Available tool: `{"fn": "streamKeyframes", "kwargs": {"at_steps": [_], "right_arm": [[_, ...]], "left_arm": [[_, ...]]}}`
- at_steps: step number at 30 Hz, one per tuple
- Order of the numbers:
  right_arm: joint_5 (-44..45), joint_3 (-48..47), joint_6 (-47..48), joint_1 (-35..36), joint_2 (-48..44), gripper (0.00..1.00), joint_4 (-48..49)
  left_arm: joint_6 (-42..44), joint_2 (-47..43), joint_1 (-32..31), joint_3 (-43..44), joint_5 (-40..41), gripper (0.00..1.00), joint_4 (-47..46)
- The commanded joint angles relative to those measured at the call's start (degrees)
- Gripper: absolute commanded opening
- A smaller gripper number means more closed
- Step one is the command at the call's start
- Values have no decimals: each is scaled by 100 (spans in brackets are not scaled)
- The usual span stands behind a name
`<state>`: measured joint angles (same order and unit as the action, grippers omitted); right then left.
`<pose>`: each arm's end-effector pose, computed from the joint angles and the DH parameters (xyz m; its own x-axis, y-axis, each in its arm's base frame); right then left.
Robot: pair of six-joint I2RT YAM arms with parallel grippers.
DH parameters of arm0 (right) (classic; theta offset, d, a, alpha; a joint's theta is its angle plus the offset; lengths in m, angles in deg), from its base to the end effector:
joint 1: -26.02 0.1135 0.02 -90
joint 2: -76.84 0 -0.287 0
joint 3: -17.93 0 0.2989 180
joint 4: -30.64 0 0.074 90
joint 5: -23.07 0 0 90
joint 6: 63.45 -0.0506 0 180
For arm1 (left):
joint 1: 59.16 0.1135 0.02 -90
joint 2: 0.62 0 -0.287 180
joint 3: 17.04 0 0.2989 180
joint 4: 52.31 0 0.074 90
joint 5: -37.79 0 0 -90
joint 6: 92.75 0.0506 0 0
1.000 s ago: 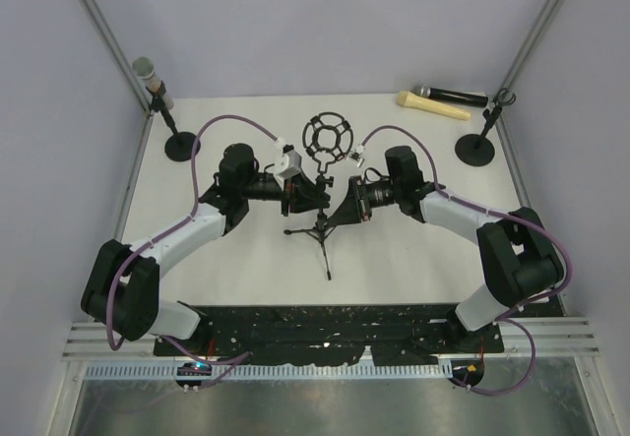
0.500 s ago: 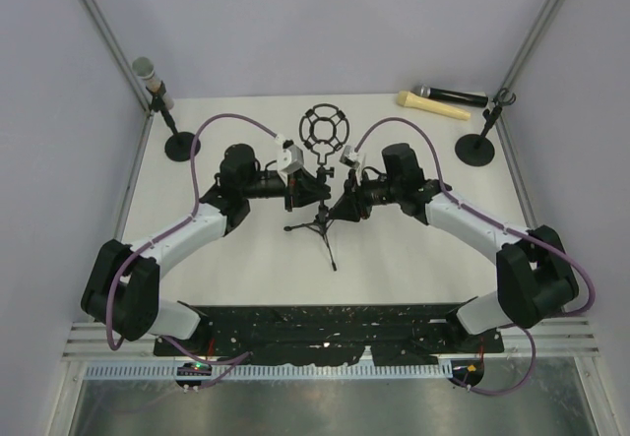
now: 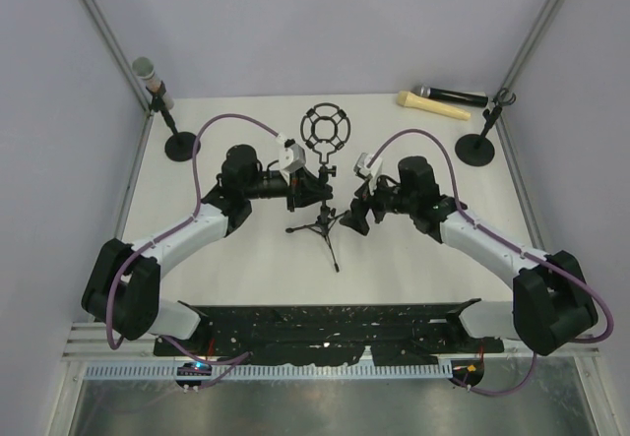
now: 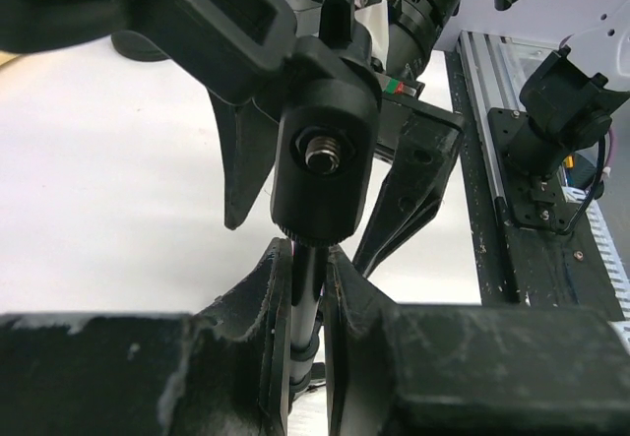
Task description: Remove the microphone from the stand
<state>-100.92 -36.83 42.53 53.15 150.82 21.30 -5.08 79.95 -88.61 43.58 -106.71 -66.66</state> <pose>0.2762 0.1733 0.2355 -0.1846 -0.3511 -0.9180 -0.9007 0.4341 0.0151 0.2905 -0.2113 0.2845 -0.1252 0.0436 -0.9912 0.9868 0.1092 -0.1198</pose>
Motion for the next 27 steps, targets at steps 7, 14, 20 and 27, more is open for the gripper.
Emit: {"fn": "streamKeyframes", "kwargs": {"at_steps": [7, 14, 20, 27], "right_arm": [[-3163, -1087, -2150, -525, 1231, 95, -751], [-3684, -1228, -3293, -525, 1848, 88, -42], [-3974, -1281, -3882, -516, 2112, 73, 345], [-4001, -1167, -4376, -499, 2200, 50, 839]], "left_arm": [[-180, -60, 10, 54, -201, 3, -43], [-93, -165, 18, 1, -280, 3, -43], [-40, -183, 1, -26, -307, 3, -43], [-31, -174, -8, -34, -307, 3, -43]]}}
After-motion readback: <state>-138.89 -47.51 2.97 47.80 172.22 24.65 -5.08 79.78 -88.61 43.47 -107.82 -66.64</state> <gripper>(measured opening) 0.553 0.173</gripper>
